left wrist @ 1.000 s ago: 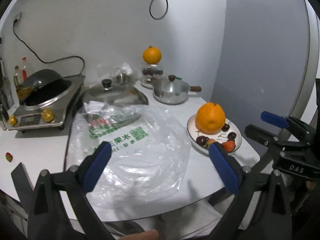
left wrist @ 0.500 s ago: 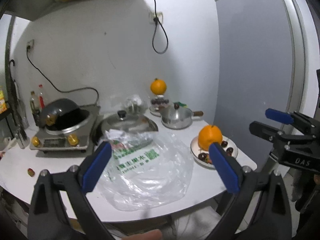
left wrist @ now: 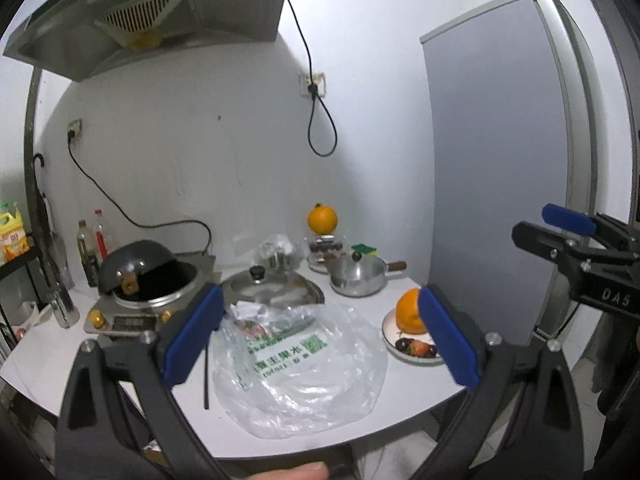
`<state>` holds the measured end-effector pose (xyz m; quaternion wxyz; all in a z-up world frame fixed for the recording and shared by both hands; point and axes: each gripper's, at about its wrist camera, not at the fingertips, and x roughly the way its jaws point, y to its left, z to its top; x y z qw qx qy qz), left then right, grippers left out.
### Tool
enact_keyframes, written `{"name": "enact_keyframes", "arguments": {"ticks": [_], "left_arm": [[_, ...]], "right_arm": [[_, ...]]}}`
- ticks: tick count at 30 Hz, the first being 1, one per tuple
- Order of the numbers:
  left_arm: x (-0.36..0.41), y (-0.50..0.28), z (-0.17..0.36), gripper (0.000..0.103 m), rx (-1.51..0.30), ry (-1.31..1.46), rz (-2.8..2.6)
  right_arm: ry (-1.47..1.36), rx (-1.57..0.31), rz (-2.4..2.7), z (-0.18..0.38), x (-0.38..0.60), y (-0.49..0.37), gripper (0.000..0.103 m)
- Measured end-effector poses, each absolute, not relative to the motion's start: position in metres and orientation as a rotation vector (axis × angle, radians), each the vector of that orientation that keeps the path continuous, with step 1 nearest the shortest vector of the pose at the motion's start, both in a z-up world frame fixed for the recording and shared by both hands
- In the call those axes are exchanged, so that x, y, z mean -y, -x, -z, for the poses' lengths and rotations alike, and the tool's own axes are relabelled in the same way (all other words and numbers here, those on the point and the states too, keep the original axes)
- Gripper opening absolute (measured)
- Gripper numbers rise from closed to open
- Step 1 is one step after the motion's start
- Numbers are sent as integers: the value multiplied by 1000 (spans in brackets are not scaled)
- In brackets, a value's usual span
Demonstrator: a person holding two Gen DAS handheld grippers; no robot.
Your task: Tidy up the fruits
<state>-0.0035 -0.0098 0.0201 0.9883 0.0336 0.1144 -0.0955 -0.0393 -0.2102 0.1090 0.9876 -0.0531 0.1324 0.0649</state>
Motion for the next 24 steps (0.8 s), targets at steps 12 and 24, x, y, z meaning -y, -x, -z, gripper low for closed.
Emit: {"name": "enact_keyframes", "arguments": {"ticks": [12,24], "left_arm": [[5,15,-33,99,-192,-72,164],[6,14,-33,99,-191,-65,171]], "right_arm": [[108,-231,-136,-119,206,45,75],[106,-231,-140,-119,207,45,75]]}}
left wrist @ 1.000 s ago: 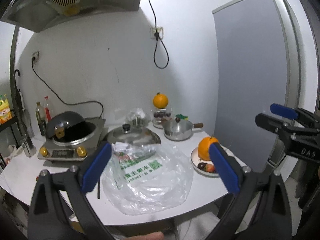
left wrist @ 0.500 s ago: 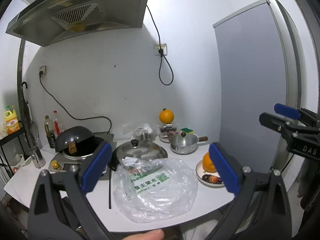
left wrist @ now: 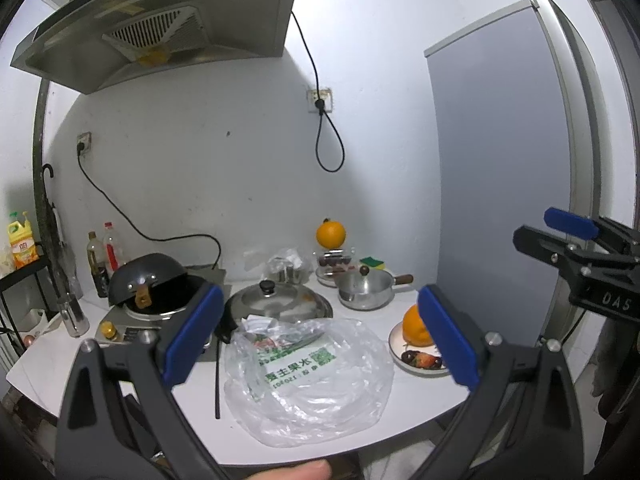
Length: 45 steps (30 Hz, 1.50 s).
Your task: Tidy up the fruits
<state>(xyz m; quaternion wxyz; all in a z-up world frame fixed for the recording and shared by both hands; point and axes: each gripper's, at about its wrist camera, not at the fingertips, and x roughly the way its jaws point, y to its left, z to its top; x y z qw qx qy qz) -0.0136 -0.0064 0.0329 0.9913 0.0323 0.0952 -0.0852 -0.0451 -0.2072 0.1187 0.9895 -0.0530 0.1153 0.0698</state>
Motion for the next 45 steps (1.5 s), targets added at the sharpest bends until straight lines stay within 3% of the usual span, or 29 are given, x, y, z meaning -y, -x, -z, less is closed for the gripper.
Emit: {"name": "enact_keyframes", "arguments": {"ticks": [45], "left_arm": [[10,13,-33,99,-191,-45,181]], "right_arm": [[105,-236,-141,-119,208,44,75]]}}
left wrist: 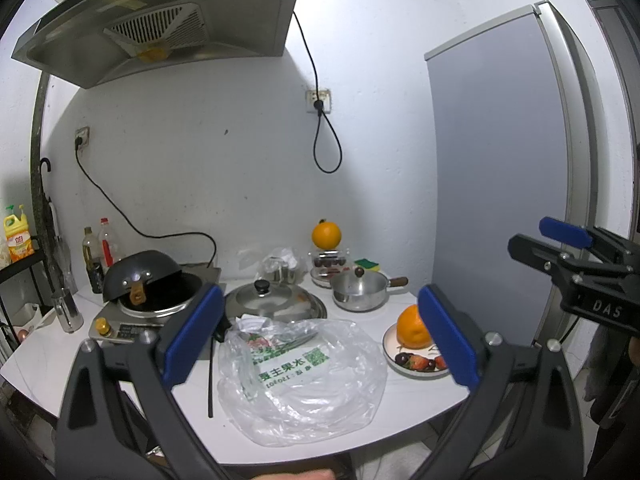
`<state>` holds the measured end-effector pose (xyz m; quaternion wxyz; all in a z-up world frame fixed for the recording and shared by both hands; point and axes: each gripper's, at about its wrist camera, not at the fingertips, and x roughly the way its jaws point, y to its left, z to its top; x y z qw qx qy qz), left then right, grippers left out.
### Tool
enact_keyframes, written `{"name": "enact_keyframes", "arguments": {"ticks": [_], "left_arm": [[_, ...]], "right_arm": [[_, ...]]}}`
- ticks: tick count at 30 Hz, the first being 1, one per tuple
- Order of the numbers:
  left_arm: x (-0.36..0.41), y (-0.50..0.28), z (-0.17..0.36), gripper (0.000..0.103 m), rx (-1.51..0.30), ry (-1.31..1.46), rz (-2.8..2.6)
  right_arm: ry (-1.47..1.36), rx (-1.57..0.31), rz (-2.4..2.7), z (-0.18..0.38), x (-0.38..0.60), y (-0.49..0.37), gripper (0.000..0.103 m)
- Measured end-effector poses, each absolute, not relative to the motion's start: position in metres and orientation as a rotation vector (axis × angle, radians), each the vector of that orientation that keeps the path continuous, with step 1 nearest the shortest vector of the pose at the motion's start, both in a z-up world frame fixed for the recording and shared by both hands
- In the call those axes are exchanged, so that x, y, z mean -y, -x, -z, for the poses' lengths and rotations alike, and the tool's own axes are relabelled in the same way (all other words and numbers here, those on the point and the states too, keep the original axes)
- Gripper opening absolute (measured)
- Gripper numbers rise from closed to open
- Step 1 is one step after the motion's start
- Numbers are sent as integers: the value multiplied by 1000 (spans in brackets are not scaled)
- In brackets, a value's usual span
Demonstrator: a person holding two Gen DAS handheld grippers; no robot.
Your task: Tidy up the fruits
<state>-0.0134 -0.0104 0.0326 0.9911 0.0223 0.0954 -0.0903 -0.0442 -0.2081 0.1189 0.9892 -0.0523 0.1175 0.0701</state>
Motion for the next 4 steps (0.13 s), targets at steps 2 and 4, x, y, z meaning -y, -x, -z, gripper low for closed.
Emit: {"name": "enact_keyframes", "arguments": {"ticks": [2,4], "left_arm": [[11,13,-33,99,-191,-44,185],[11,13,-33,99,-192,-43,186]], "right_arm": [[106,-236,-141,-119,208,44,75],[105,-236,-141,-119,208,44,75]]}}
